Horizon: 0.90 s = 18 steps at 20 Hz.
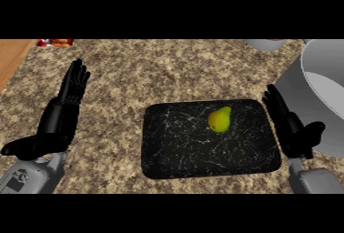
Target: Pick the pear from the tray and place it in the pot
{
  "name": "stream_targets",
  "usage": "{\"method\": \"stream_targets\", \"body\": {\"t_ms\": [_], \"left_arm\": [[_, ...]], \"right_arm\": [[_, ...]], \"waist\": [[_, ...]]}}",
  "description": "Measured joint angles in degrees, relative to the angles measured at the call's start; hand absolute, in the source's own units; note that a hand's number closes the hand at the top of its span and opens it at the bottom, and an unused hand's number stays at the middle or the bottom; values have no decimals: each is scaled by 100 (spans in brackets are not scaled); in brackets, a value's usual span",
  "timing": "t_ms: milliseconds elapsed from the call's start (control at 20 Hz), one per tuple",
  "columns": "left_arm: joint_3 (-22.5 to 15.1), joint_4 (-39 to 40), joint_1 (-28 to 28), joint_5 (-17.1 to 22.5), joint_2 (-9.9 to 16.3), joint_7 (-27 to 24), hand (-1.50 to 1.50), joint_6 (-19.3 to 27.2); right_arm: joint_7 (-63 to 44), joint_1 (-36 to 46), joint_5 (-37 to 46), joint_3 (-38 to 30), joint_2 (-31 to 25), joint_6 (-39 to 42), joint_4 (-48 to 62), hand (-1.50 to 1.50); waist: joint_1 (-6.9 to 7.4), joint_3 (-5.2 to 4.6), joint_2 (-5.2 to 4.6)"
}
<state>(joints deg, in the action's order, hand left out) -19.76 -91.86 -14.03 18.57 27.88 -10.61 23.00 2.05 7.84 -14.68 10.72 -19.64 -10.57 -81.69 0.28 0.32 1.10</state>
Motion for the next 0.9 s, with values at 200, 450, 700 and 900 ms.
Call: {"method": "stream_targets", "body": {"t_ms": [200,450,700,900], "left_arm": [[259,86,-7,84,-30,71,0,20],[547,261,-89,397,-83,339,0,27],[776,424,-217,635,-100,595,0,-161],[954,526,-219,661,-94,669,0,-317]], "right_arm": [[524,228,-851,-725,-274,983,161,150],[1053,350,-744,-1375,-1074,1416,713,-150],[2846,190,-141,-1488,-1074,1755,1789,-150],[3669,228,328,-1422,-1183,1941,2146,-150]], "waist": [[-10,-8,-79],[-2,-32,-168],[20,-20,-158],[7,-24,-135]]}}
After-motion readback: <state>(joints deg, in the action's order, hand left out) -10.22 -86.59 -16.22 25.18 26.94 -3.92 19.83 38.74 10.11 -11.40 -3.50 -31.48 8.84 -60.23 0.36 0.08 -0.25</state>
